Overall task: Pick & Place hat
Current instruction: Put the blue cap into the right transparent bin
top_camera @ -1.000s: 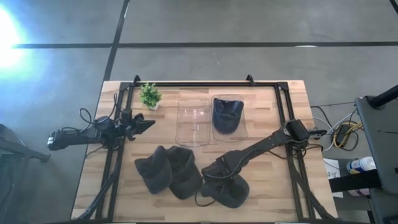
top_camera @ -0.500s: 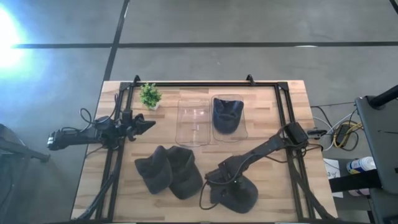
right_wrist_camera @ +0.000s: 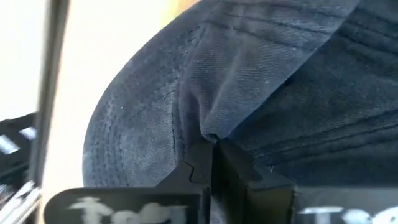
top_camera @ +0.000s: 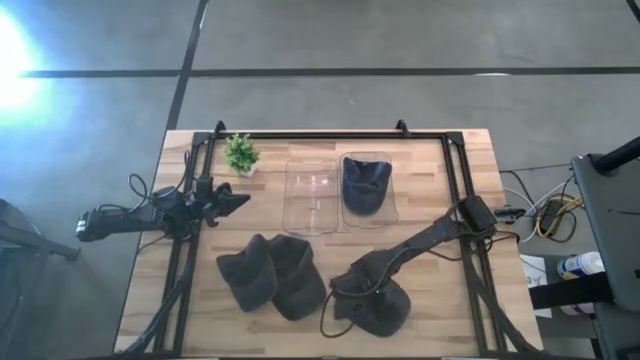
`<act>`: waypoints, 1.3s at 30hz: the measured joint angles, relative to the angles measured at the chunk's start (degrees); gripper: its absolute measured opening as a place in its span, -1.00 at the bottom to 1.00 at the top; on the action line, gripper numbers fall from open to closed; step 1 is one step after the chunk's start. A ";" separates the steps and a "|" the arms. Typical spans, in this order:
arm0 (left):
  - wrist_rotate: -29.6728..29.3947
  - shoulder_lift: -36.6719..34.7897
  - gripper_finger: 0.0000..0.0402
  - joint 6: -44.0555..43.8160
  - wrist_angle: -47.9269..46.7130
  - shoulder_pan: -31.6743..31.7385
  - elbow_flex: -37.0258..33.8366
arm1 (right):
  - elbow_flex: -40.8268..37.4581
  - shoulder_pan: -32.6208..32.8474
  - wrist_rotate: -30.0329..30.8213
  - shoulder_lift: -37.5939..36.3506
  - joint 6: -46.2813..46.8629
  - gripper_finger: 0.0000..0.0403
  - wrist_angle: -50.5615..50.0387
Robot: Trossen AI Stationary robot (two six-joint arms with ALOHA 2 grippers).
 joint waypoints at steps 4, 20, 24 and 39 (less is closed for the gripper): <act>0.01 0.00 -1.00 -0.24 0.00 0.00 0.00 | 0.00 -0.03 7.24 -3.25 2.13 -0.96 -0.06; 0.00 0.07 -1.00 -0.39 -0.33 0.02 0.00 | 0.66 0.17 21.82 -23.70 16.24 -0.96 -7.78; 0.01 0.16 -1.00 -0.53 -0.46 0.02 0.00 | 4.10 0.22 25.24 -26.38 18.08 -0.96 -12.49; 0.02 0.31 -1.00 -0.68 -0.52 0.00 0.00 | 14.97 -5.96 46.80 -24.19 15.42 -0.97 -23.67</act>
